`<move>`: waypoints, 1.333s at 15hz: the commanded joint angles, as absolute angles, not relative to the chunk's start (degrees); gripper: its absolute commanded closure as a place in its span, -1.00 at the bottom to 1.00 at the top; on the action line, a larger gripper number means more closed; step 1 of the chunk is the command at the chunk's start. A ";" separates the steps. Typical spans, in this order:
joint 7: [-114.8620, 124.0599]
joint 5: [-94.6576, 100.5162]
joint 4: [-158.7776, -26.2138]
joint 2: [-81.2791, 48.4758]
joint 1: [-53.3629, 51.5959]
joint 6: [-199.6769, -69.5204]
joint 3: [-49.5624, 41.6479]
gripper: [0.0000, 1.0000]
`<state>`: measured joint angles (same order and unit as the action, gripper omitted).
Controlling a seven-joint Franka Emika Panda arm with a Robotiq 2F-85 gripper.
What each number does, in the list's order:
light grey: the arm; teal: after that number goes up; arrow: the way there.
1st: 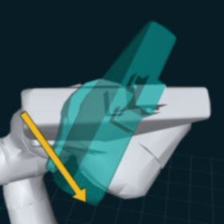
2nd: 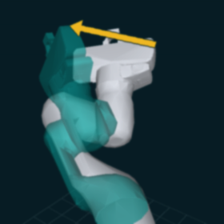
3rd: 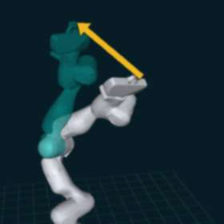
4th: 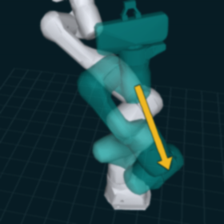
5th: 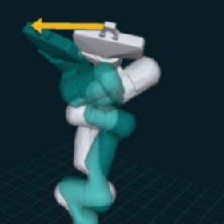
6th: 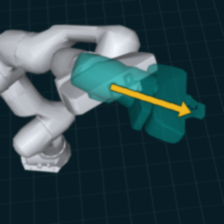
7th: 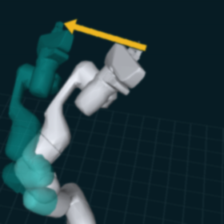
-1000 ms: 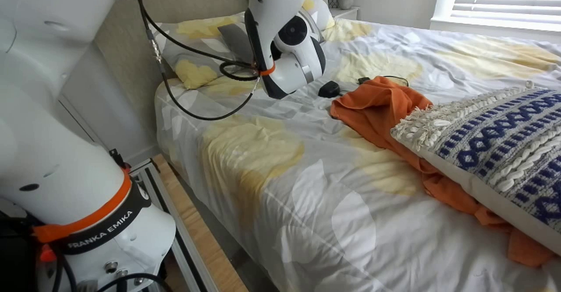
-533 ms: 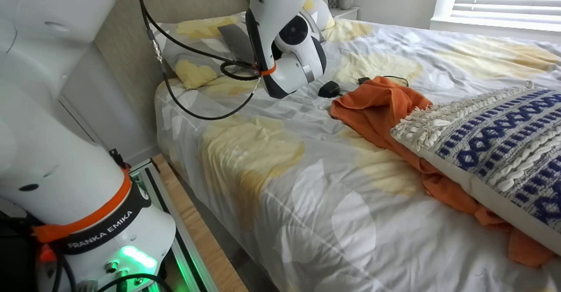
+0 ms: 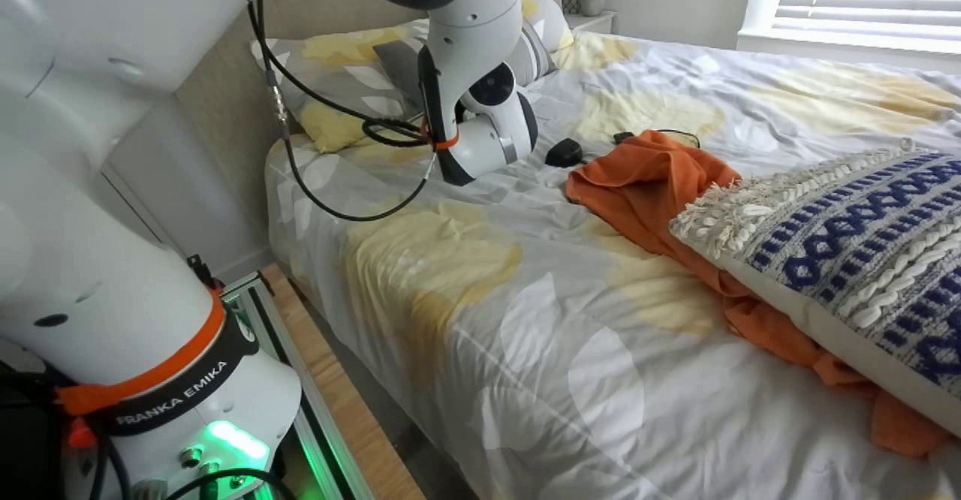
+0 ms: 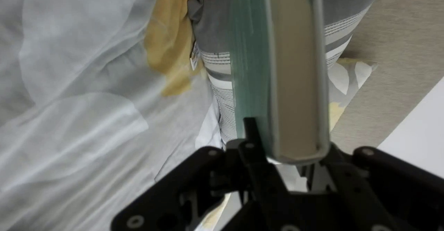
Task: Place the book next to the gray pillow
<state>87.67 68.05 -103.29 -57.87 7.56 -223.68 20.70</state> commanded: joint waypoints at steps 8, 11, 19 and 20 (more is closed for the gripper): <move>98.07 70.35 -96.74 -69.93 7.30 -222.48 23.64 0.87; 99.95 70.85 -97.02 -70.51 7.51 -221.22 23.37 -0.07; 113.35 86.64 -101.53 -63.35 8.88 -213.94 20.72 -0.99; 116.91 90.99 -101.89 -61.54 8.55 -213.44 19.78 -1.00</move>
<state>107.36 80.82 -99.18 -67.21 8.50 -215.88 21.84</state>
